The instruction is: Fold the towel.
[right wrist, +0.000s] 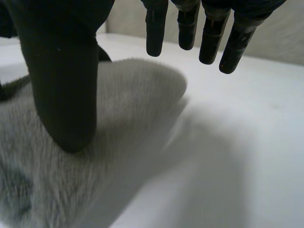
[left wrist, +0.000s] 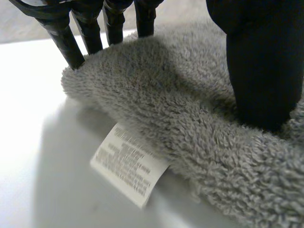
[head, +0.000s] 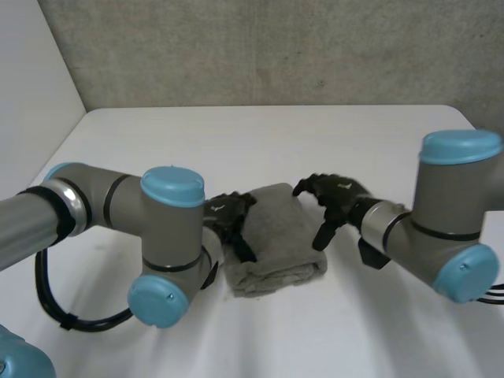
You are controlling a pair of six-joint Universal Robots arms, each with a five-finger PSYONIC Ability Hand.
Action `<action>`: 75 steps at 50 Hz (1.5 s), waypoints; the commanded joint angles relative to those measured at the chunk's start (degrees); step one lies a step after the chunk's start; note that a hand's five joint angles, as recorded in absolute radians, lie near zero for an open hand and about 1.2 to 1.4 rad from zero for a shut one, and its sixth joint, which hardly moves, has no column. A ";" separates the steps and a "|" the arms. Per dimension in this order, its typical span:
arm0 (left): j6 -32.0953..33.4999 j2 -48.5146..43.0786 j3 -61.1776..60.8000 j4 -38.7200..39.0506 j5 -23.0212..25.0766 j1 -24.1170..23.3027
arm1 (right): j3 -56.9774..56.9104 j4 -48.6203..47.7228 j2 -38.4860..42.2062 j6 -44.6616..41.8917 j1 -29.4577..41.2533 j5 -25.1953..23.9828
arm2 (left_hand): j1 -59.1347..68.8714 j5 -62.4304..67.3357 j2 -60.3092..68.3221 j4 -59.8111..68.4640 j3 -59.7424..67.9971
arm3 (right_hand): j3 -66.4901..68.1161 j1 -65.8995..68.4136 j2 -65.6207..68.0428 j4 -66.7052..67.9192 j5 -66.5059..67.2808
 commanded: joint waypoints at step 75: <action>14.40 49.25 -14.87 0.75 0.51 13.32 | -0.35 2.51 -29.44 -10.41 -3.19 16.99 | -0.49 -1.57 -0.07 0.01 0.45 | -3.52 -6.87 -5.14 -4.45 -5.44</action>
